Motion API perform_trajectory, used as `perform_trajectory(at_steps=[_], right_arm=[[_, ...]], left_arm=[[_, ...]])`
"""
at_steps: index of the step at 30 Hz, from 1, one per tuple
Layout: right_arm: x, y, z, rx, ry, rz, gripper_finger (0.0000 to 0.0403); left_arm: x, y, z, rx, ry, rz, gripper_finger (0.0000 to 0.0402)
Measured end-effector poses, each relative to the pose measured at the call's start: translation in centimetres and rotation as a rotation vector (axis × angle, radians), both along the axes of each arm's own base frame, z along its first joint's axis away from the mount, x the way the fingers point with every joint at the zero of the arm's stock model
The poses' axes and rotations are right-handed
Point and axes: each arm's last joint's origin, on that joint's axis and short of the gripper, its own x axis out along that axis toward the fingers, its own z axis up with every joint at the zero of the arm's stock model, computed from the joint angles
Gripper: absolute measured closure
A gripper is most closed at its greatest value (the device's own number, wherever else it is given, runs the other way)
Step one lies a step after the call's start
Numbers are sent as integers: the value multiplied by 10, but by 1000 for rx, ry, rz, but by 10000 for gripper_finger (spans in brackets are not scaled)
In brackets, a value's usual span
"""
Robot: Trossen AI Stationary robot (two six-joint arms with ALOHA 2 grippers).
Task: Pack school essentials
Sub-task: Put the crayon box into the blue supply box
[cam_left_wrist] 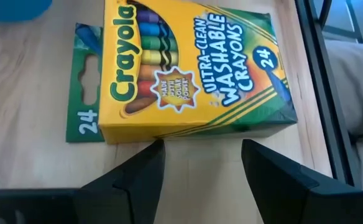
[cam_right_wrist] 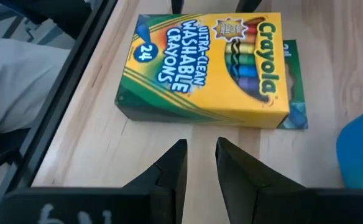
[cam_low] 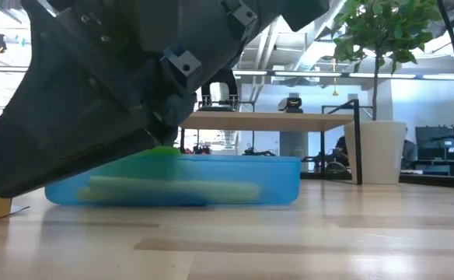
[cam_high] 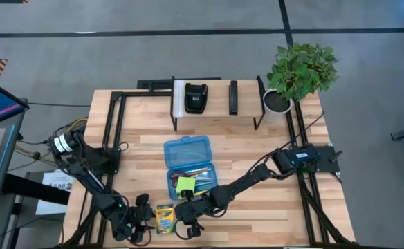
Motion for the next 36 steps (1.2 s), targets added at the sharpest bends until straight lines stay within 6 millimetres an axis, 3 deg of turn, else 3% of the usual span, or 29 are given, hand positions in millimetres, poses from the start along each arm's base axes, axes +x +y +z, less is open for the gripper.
perform_trajectory(at_steps=[12,26,36], right_arm=[[2,-2,1,5,-12,-3,294],[-5,-5,-6,-29,96,-19,294],[-2,-3,-2,-21,38,-2,294]], left_arm=[[10,-10,6,68,-68,-59,194],[11,1,4,152,-26,-11,194],[12,0,4,181,-56,-43,194]])
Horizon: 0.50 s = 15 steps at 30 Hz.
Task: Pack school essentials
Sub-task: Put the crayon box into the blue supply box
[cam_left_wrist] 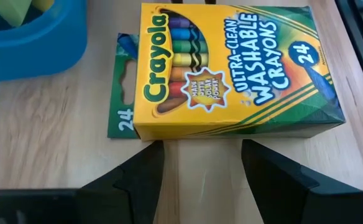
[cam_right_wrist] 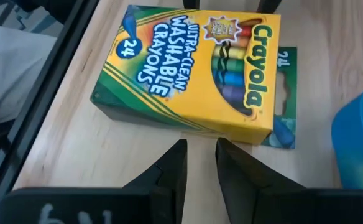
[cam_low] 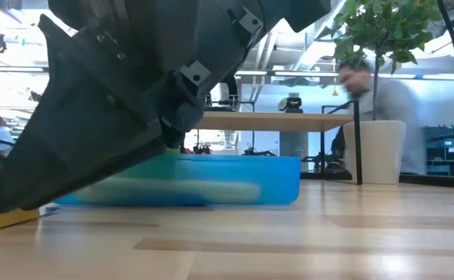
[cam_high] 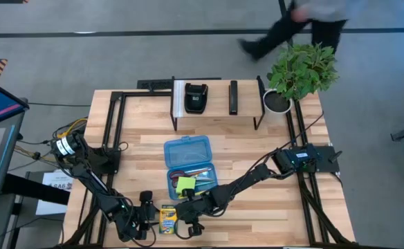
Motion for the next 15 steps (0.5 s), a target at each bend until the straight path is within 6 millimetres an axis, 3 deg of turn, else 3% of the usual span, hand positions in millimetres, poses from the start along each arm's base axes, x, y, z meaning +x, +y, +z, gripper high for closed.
perform_trajectory(at_steps=[15], right_arm=[[2,2,3,22,-38,5,294]], left_arm=[[3,-4,3,-31,-58,-1,194]])
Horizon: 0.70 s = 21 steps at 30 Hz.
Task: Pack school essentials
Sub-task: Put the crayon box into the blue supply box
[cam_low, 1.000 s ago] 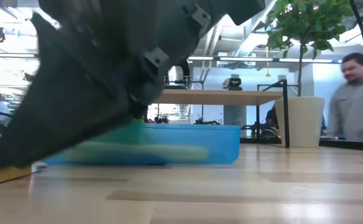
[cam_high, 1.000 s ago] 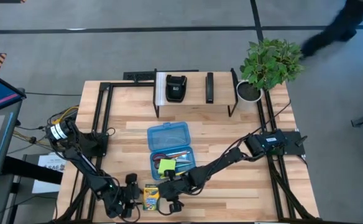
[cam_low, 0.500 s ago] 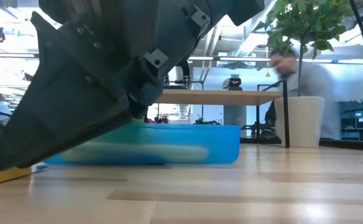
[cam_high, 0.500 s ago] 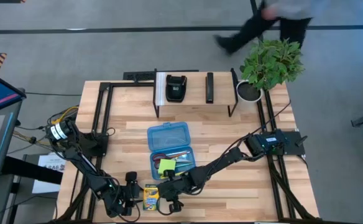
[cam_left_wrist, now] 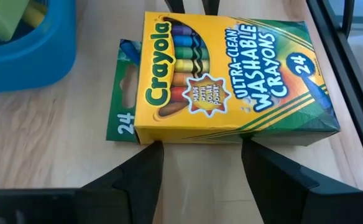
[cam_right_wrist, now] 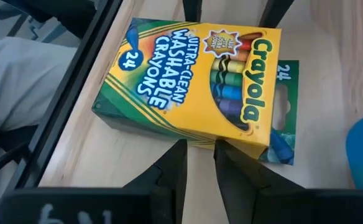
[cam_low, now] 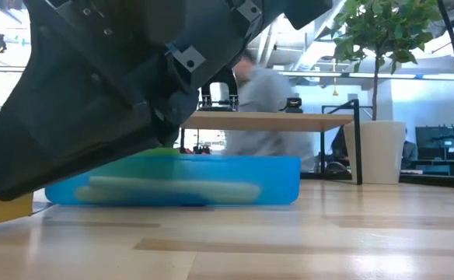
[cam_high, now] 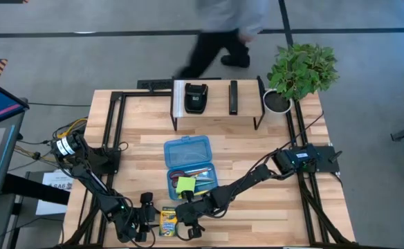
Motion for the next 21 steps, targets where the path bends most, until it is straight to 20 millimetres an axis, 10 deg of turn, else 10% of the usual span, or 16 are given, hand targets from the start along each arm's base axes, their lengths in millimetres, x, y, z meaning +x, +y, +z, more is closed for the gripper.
perform_trajectory(at_steps=[21], right_arm=[[0,2,22,50,-61,23,294]], left_arm=[[14,-12,21,50,12,-16,194]])
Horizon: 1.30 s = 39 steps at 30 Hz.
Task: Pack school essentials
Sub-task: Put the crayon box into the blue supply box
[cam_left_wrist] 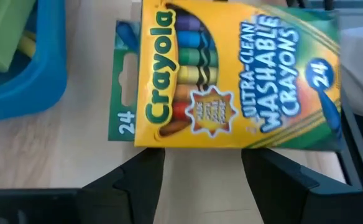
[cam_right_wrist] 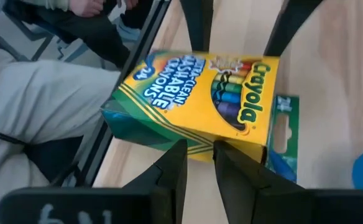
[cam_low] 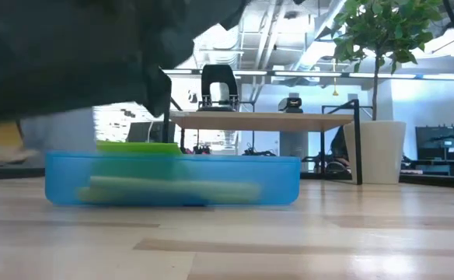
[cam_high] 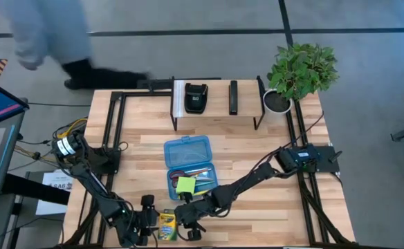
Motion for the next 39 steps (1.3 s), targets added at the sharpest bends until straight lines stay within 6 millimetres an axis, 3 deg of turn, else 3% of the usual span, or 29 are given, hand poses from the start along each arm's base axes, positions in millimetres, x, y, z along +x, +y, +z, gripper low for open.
perform_trajectory(at_steps=[14,23,31,34,39], right_arm=[[-5,-11,39,2,-23,-21,294],[-8,-21,41,-22,37,-36,294],[-11,-39,23,-97,182,-100,294],[-6,-48,30,-116,146,-160,294],[-2,-57,36,-102,120,-186,294]], left_arm=[[18,8,7,41,-20,26,194],[23,21,24,76,-46,22,194],[32,36,53,113,-168,82,194],[39,43,66,125,-234,122,194],[43,57,69,159,-198,105,194]])
